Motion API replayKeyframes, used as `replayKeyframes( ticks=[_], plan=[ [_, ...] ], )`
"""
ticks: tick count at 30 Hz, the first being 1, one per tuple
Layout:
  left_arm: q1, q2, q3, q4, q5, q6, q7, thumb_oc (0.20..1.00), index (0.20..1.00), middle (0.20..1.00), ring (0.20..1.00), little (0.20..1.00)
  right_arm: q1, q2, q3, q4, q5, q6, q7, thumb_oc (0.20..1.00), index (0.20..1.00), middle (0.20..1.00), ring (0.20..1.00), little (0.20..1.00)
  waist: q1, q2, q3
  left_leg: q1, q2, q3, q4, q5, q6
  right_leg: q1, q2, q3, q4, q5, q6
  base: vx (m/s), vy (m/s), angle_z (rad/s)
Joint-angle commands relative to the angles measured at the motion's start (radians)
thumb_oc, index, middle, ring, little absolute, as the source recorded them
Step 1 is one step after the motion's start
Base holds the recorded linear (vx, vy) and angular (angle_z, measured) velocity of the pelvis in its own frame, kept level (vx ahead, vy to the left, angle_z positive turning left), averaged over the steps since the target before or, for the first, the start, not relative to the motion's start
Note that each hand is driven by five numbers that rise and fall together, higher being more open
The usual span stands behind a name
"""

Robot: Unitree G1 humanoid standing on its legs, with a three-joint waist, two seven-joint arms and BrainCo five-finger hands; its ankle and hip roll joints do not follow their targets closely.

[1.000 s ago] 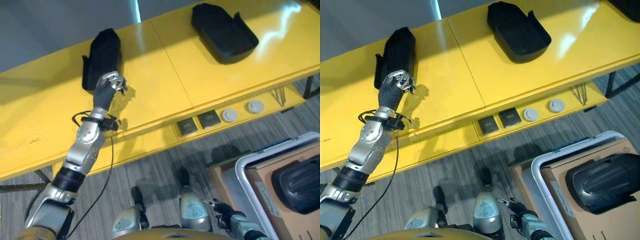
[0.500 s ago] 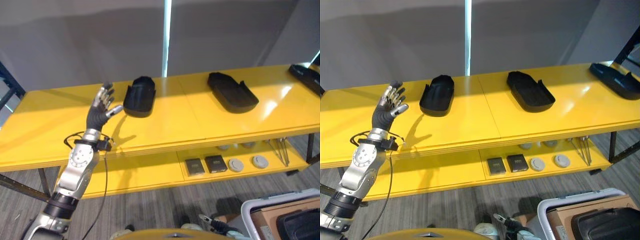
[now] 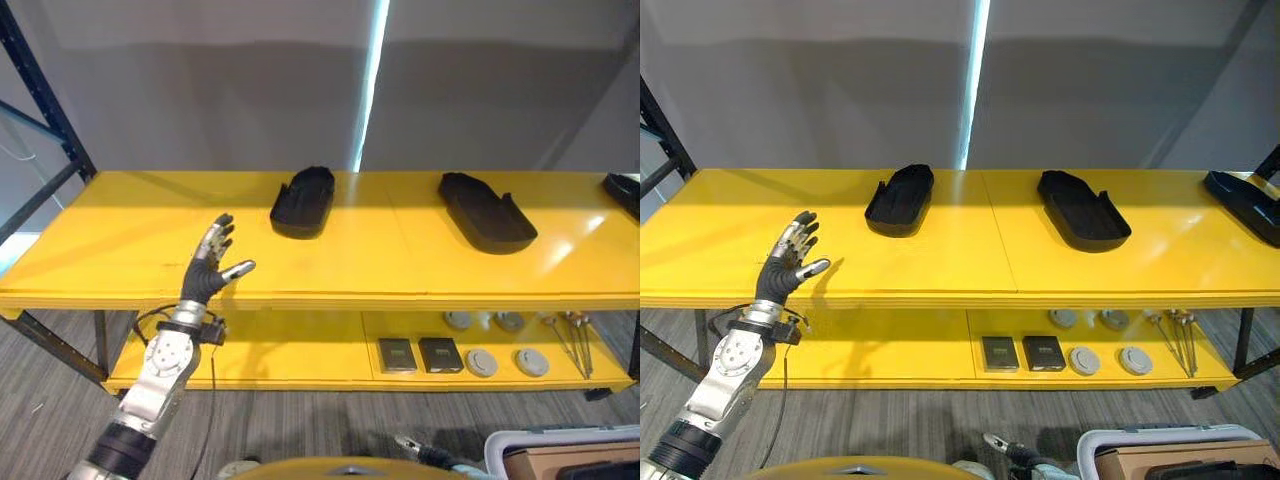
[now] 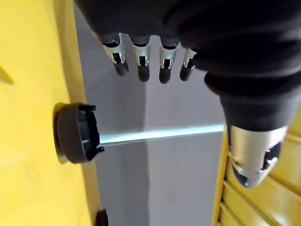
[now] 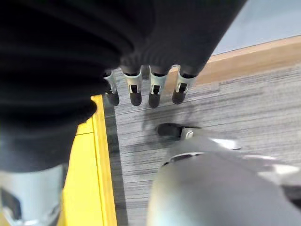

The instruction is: Move parts from the plastic box to the shelf.

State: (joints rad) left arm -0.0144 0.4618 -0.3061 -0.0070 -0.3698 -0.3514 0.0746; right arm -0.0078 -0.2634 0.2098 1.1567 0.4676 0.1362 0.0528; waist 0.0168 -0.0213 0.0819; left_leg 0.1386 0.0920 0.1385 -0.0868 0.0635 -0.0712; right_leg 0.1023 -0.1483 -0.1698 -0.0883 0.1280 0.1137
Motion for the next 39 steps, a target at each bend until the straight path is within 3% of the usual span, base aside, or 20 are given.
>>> replayKeyframes(
  ticks=[1,2,4,6,8,9,14,16,17,18,19,20,23,24,25,26,30,33,36,39],
  plan=[
    [-0.143,0.018,-0.024,-0.022,0.013,-0.067,-0.097,1.000,1.000,1.000,1.000,1.000,-0.083,0.006,-0.009,0.034,0.104,0.010,-0.025,1.000,1.000,1.000,1.000,1.000,-0.050,0.016,0.086,0.042,-0.039,0.082,0.000,-0.115,0.089,0.033,0.019,-0.025,0.154,-0.132,0.010,-0.04,0.007,-0.11],
    [-0.148,0.020,-0.027,-0.022,0.012,-0.065,-0.103,1.000,1.000,1.000,1.000,1.000,-0.083,0.007,-0.012,0.031,0.105,0.016,-0.023,1.000,1.000,1.000,1.000,1.000,-0.052,0.016,0.092,0.044,-0.036,0.095,0.000,-0.113,0.090,0.015,0.017,-0.033,0.178,-0.131,0.015,-0.07,0.012,-0.22],
    [-0.160,0.031,-0.028,-0.024,0.051,-0.073,-0.017,1.000,1.000,1.000,1.000,1.000,-0.080,0.009,-0.017,0.029,0.025,0.023,0.020,1.000,1.000,1.000,1.000,1.000,-0.062,0.018,0.129,0.066,-0.019,0.165,0.002,-0.117,0.086,-0.054,-0.006,-0.107,0.246,-0.109,0.037,-0.12,-0.047,-0.74],
    [-0.172,0.034,-0.025,-0.022,0.057,-0.067,0.005,1.000,1.000,1.000,1.000,1.000,-0.072,0.007,-0.021,0.038,-0.003,0.032,0.031,1.000,1.000,1.000,1.000,1.000,-0.069,0.019,0.138,0.070,-0.010,0.198,0.005,-0.116,0.080,-0.054,-0.004,-0.124,0.222,-0.111,0.033,-0.07,-0.081,-1.59],
    [-0.181,0.031,-0.028,-0.015,0.047,-0.049,0.010,1.000,1.000,1.000,1.000,1.000,-0.056,0.001,-0.027,0.053,0.009,0.069,0.021,1.000,1.000,1.000,1.000,1.000,-0.080,0.018,0.141,0.074,-0.007,0.216,0.007,-0.117,0.075,-0.036,0.013,-0.118,0.169,-0.108,0.023,0.03,-0.121,-1.51],
    [-0.183,0.021,-0.036,0.000,0.026,-0.005,-0.002,1.000,1.000,1.000,1.000,1.000,-0.027,-0.004,-0.047,0.077,-0.019,0.088,0.024,1.000,1.000,1.000,1.000,1.000,-0.096,0.016,0.134,0.080,-0.011,0.237,0.012,-0.122,0.071,-0.006,0.035,-0.098,0.102,-0.097,0.011,0.07,-0.124,-0.79],
    [-0.176,0.008,-0.092,0.070,0.138,0.039,-0.052,1.000,1.000,1.000,1.000,1.000,0.023,-0.031,-0.109,0.128,-0.066,0.064,0.026,1.000,1.000,1.000,1.000,1.000,-0.120,0.006,0.134,0.039,-0.008,0.235,0.156,-0.177,0.064,0.015,0.050,-0.028,0.041,-0.082,-0.020,0.04,-0.047,-0.62],
    [-0.154,0.029,-0.099,0.127,0.126,0.052,-0.008,1.000,1.000,1.000,1.000,1.000,0.022,-0.072,-0.111,0.140,-0.124,0.003,0.054,1.000,1.000,1.000,1.000,1.000,-0.079,-0.006,0.166,-0.072,-0.050,0.022,0.355,-0.182,0.061,0.013,0.068,0.082,0.015,-0.061,-0.045,-0.05,0.096,-1.42],
    [-0.113,0.034,-0.073,0.149,0.112,0.066,0.007,1.000,1.000,1.000,1.000,1.000,0.000,-0.094,-0.094,0.128,-0.118,-0.010,0.069,1.000,1.000,1.000,1.000,1.000,-0.037,-0.008,0.170,-0.109,-0.111,-0.119,0.392,-0.191,0.084,0.007,0.084,0.152,0.010,-0.054,-0.052,-0.09,0.218,-2.30],
    [-0.086,0.036,-0.055,0.159,0.113,0.084,0.013,1.000,1.000,1.000,1.000,1.000,-0.019,-0.106,-0.081,0.116,-0.102,-0.011,0.074,1.000,1.000,1.000,1.000,1.000,-0.011,-0.010,0.167,-0.123,-0.151,-0.208,0.379,-0.195,0.105,-0.007,0.094,0.196,0.014,-0.049,-0.055,-0.16,0.275,-3.06],
    [-0.059,0.036,-0.034,0.180,0.103,0.110,-0.008,1.000,1.000,1.000,1.000,1.000,-0.051,-0.120,-0.069,0.107,-0.068,-0.014,0.082,1.000,1.000,1.000,1.000,1.000,0.012,-0.009,0.161,-0.131,-0.193,-0.288,0.338,-0.204,0.127,-0.042,0.104,0.238,0.034,-0.046,-0.057,-0.22,0.295,-3.64],
    [-0.051,0.028,-0.032,0.217,0.078,0.132,-0.028,1.000,1.000,1.000,1.000,1.000,-0.076,-0.127,-0.067,0.096,-0.045,-0.020,0.085,1.000,1.000,1.000,1.000,1.000,0.004,0.004,0.164,-0.116,-0.203,-0.291,0.293,-0.218,0.138,-0.083,0.107,0.249,0.059,-0.043,-0.054,-0.29,0.375,-3.38],
    [-0.039,-0.018,-0.095,0.419,0.088,0.100,-0.063,1.000,1.000,1.000,1.000,1.000,-0.083,-0.105,-0.052,0.029,0.000,-0.078,0.057,1.000,1.000,1.000,1.000,1.000,-0.044,0.032,0.177,-0.050,-0.214,-0.280,0.185,-0.228,0.150,-0.208,0.098,0.251,0.075,0.025,-0.008,-0.26,0.333,-1.61],
    [-0.021,-0.038,-0.105,0.475,0.126,0.102,-0.076,1.000,1.000,1.000,1.000,1.000,-0.065,-0.090,-0.050,0.005,-0.040,-0.094,0.029,1.000,1.000,1.000,1.000,1.000,-0.051,0.031,0.175,-0.035,-0.212,-0.265,0.162,-0.226,0.148,-0.230,0.088,0.223,0.070,0.043,0.007,-0.25,0.194,0.18],
    [-0.009,-0.065,-0.100,0.568,0.152,0.089,-0.045,1.000,1.000,1.000,1.000,1.000,-0.051,-0.062,-0.036,-0.013,-0.100,-0.087,0.006,1.000,1.000,1.000,1.000,1.000,-0.040,0.030,0.170,-0.022,-0.186,-0.185,0.128,-0.205,0.135,-0.250,0.044,0.116,0.098,0.043,0.033,-0.21,0.085,0.59],
    [-0.013,-0.080,-0.099,0.624,0.156,0.075,-0.041,1.000,1.000,1.000,1.000,1.000,-0.043,-0.051,-0.038,-0.010,-0.112,-0.079,0.001,1.000,1.000,1.000,1.000,1.000,-0.042,0.031,0.167,-0.022,-0.171,-0.153,0.117,-0.197,0.136,-0.255,0.027,0.098,0.127,0.031,0.038,-0.19,-0.031,0.19],
    [-0.062,-0.112,-0.115,0.794,0.161,0.093,-0.053,1.000,1.000,1.000,1.000,1.000,-0.002,-0.019,-0.072,0.050,-0.122,-0.043,-0.017,1.000,1.000,1.000,1.000,1.000,-0.066,0.038,0.157,-0.033,-0.129,-0.096,0.099,-0.178,0.154,-0.235,-0.005,0.116,0.213,-0.038,0.024,-0.09,-0.135,-1.10],
    [-0.081,-0.127,-0.093,0.873,0.133,0.092,-0.047,1.000,1.000,1.000,1.000,1.000,0.021,-0.007,-0.084,0.094,-0.151,-0.035,-0.006,1.000,1.000,1.000,1.000,1.000,-0.060,0.022,0.158,-0.018,-0.102,-0.019,0.089,-0.183,0.146,-0.198,-0.035,0.042,0.171,-0.036,0.037,0.03,-0.257,-0.13],
    [-0.088,-0.130,-0.072,0.887,0.161,0.123,-0.021,1.000,1.000,1.000,1.000,1.000,0.025,-0.011,-0.079,0.101,-0.175,-0.034,0.021,1.000,1.000,1.000,1.000,1.000,-0.053,0.006,0.154,-0.002,-0.082,0.028,0.069,-0.182,0.126,-0.139,-0.024,-0.007,0.076,-0.028,0.039,0.08,-0.259,-0.77],
    [-0.105,-0.133,-0.069,0.908,0.165,0.116,-0.018,1.000,1.000,1.000,1.000,1.000,0.013,-0.019,-0.056,0.096,-0.170,-0.052,0.047,1.000,1.000,1.000,1.000,1.000,-0.065,0.003,0.153,-0.005,-0.046,0.031,0.081,-0.170,0.105,-0.123,0.011,0.021,0.066,-0.052,0.012,0.12,-0.422,-0.17]
  ],
)
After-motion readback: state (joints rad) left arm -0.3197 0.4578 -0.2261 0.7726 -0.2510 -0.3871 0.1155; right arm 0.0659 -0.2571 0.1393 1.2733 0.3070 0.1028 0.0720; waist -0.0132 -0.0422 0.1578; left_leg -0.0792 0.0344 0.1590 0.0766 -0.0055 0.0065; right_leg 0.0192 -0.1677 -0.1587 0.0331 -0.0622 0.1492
